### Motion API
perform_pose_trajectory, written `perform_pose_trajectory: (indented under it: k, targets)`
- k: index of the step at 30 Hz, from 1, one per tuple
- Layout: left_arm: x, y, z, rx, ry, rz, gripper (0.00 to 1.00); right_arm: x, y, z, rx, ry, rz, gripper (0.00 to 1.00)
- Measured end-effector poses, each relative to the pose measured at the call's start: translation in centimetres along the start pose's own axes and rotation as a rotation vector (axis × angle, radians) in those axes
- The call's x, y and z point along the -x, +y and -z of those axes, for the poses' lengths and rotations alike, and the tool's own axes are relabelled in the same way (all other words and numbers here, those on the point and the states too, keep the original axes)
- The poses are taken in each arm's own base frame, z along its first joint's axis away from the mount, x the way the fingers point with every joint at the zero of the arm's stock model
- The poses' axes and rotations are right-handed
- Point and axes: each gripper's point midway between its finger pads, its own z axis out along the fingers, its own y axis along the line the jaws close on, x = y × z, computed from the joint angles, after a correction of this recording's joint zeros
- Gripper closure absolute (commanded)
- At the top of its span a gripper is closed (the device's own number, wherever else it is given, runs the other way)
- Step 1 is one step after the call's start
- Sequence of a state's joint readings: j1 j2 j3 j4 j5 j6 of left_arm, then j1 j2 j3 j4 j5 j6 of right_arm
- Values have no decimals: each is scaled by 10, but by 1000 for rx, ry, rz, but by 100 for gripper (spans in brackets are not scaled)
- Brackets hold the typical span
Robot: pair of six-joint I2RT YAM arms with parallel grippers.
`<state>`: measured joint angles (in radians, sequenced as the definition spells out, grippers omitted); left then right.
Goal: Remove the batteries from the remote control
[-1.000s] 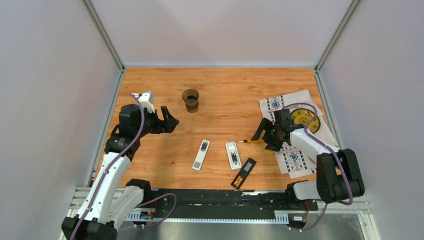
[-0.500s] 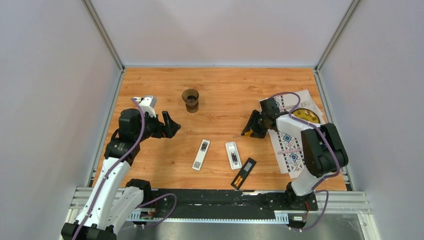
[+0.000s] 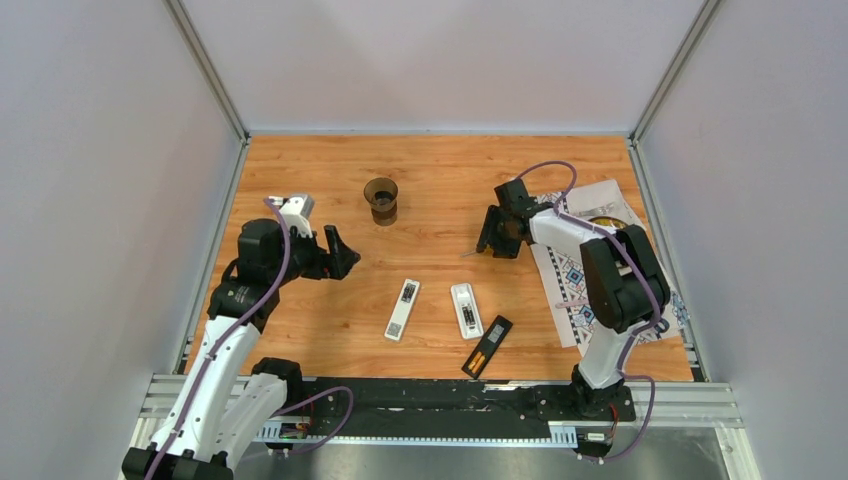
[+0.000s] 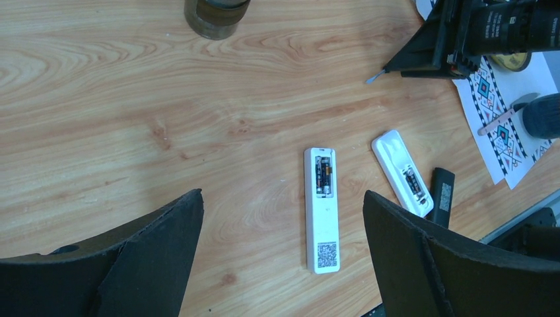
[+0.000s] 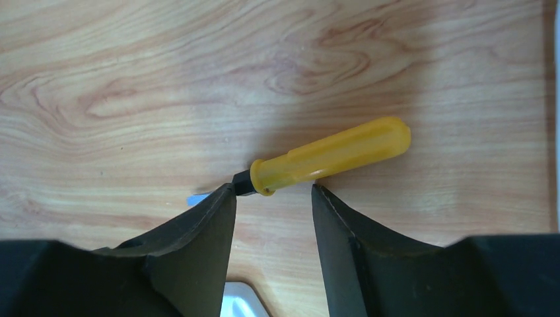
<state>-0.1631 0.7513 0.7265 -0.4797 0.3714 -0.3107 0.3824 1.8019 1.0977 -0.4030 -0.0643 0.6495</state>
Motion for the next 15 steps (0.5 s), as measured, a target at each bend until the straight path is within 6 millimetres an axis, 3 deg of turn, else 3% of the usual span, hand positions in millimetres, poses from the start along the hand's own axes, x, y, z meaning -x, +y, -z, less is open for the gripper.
perform_pose_trajectory:
  k: [8, 15]
  targets:
    - [-8, 1, -1, 11, 33, -14, 4, 24, -20, -1, -46, -25, -39, 38]
    - [-5, -12, -7, -17, 68, -53, 7, 53, -32, -5, -47, -34, -95, 37]
